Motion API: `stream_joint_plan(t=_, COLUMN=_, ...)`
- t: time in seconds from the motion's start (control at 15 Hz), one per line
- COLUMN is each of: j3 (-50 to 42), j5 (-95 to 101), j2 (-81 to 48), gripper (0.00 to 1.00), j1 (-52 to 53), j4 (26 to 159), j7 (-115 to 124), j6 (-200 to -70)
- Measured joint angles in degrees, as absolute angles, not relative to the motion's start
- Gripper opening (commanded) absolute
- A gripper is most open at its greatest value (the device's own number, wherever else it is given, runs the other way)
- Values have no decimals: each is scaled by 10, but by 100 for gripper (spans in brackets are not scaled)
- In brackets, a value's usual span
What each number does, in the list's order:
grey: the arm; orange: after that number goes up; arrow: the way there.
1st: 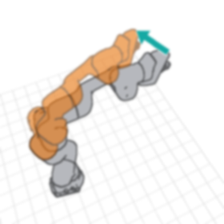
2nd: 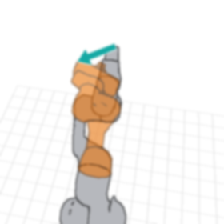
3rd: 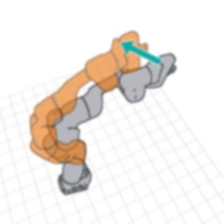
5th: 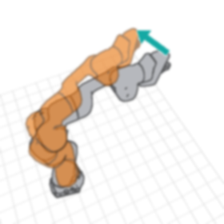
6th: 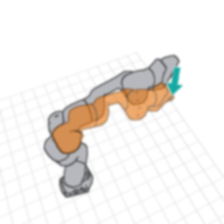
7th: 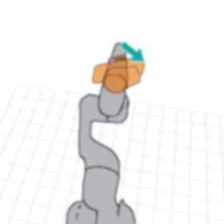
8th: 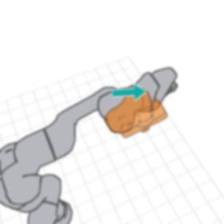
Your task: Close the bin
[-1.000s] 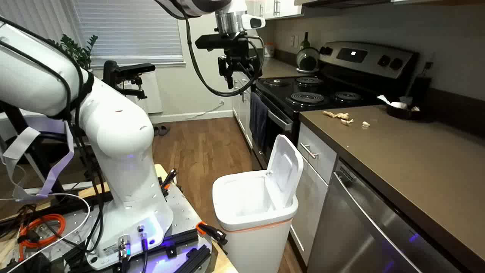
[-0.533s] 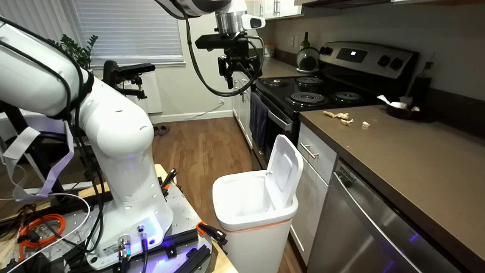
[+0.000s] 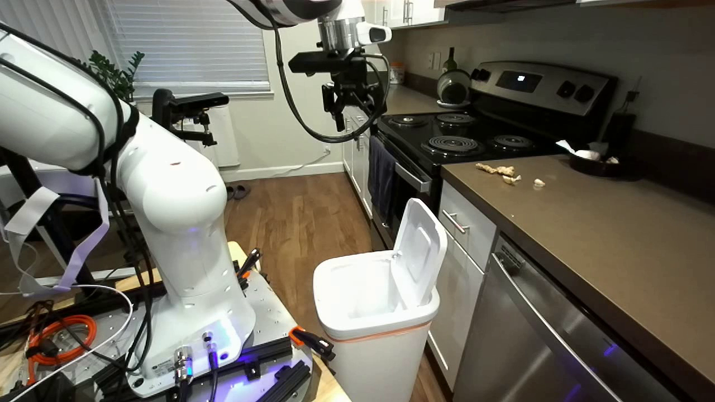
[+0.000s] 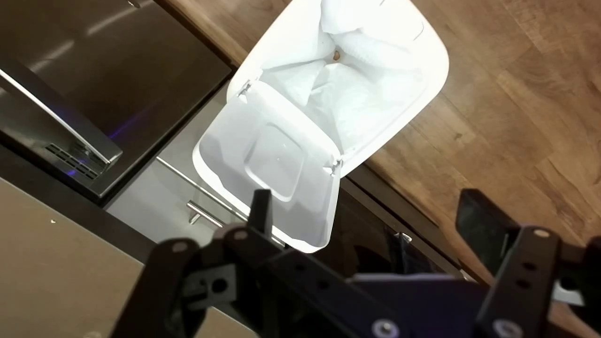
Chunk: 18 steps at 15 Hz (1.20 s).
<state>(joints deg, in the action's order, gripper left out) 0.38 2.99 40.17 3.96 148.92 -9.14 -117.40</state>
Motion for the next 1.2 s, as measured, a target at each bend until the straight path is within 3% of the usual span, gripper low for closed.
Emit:
stream_joint_plan(t=0.53, j3=52, j5=96, j2=189, gripper=100, j1=21, j4=1451, j7=-5, j6=-1387)
stream_joint_plan(t=1.0, j3=31, j5=141, j2=26, gripper=100, j1=-13, j4=1309, j7=107, j6=-1393)
stream_joint_plan(t=1.07, j3=26, j5=142, j2=17, gripper=75, j1=-13, j4=1300, j7=121, j6=-1393)
stream_joint_plan(t=1.2, j3=17, j5=142, j2=3, gripper=67, j1=-13, j4=1290, j7=146, j6=-1393)
